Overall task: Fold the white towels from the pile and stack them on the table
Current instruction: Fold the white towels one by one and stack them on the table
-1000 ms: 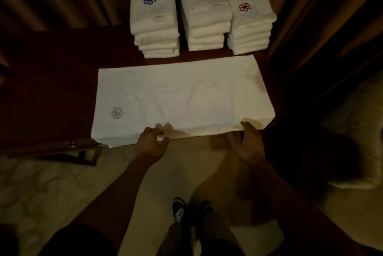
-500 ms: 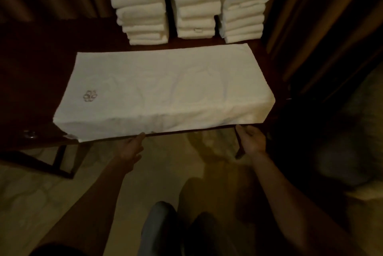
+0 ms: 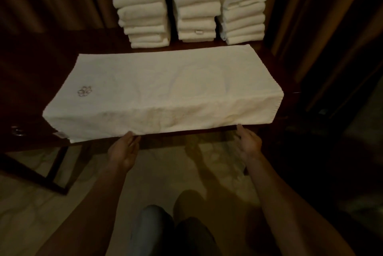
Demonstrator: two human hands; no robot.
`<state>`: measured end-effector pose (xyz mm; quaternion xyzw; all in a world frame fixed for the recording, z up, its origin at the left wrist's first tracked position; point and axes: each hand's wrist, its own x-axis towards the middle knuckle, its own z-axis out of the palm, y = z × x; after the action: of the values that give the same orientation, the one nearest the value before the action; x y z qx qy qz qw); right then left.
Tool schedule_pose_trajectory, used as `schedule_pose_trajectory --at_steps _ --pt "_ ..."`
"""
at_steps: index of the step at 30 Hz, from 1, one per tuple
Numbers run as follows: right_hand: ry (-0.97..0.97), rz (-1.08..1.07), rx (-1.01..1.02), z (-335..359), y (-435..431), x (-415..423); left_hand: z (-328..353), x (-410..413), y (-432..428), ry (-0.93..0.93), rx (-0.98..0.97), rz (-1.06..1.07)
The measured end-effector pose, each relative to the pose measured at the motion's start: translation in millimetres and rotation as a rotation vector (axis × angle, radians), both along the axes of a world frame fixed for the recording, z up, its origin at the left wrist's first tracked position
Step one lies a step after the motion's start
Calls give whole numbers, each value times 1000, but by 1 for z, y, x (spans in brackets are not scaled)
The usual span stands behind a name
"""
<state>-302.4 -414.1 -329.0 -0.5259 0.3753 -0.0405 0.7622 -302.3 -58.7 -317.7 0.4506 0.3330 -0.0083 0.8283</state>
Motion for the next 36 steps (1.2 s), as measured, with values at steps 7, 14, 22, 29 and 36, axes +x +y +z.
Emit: schedule_pose_trajectory --at_steps 7,14,22,29,36 --pt "-98 -32 133 10 3 1 8 5 -1 5 -55 123" --pt "-87 -110 128 34 5 -9 39 -16 -9 -12 -14 150" --pt "-100 -191 -136 111 3 -28 112 -53 -8 98 406 121" --pt "-84 -77 -473 195 3 -19 198 -37 -11 147 780 133" --pt "-19 20 -627 234 2 24 231 13 2 184 953 87"
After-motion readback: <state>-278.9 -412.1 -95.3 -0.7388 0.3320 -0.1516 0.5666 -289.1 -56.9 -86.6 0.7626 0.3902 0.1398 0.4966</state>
